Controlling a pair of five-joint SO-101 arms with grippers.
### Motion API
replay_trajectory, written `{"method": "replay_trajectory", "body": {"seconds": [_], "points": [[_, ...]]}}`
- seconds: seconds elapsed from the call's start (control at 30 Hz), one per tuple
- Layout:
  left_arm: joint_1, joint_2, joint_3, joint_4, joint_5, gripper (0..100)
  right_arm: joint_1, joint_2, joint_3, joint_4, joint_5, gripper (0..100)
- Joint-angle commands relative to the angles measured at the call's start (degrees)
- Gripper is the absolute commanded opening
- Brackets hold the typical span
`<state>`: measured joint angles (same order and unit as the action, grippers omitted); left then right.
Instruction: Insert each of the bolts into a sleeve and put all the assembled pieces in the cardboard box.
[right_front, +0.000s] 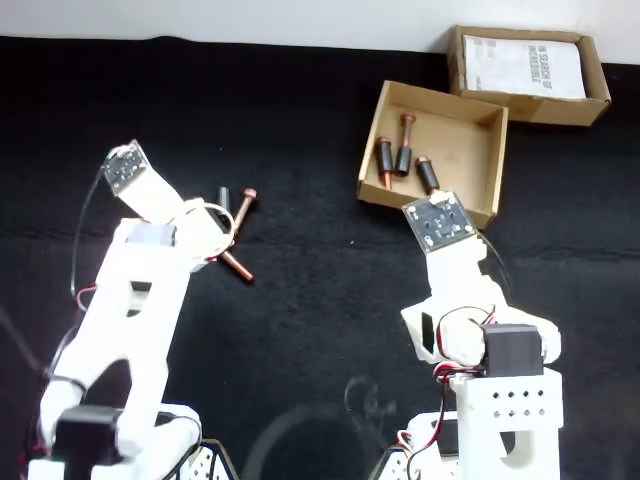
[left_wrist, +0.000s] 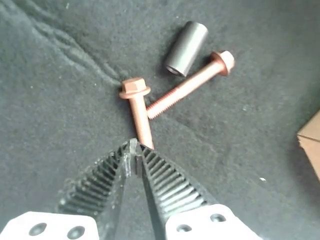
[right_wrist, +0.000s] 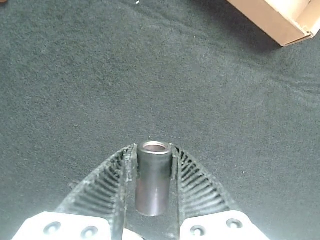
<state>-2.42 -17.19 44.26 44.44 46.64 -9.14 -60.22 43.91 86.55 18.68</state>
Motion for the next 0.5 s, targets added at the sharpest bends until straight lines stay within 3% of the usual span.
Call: {"method": "replay_trajectory", "body": {"seconds": [0.0, 0.33, 0.47], "points": [[0.9, 3.4, -2.2, -3.0, 0.3, 1, -0.7, -0.9, -0.2, -0.7, 0.5, 0.7], [0.8, 9.7, -7.0, -4.0, 0.2, 2, -0.7, -0.9, -0.1, -0.7, 1.9, 0.7], [1.1, 9.7, -8.4, -2.2, 0.1, 13, -0.7, -0.9, -0.1, -0.7, 1.9, 0.7]]}}
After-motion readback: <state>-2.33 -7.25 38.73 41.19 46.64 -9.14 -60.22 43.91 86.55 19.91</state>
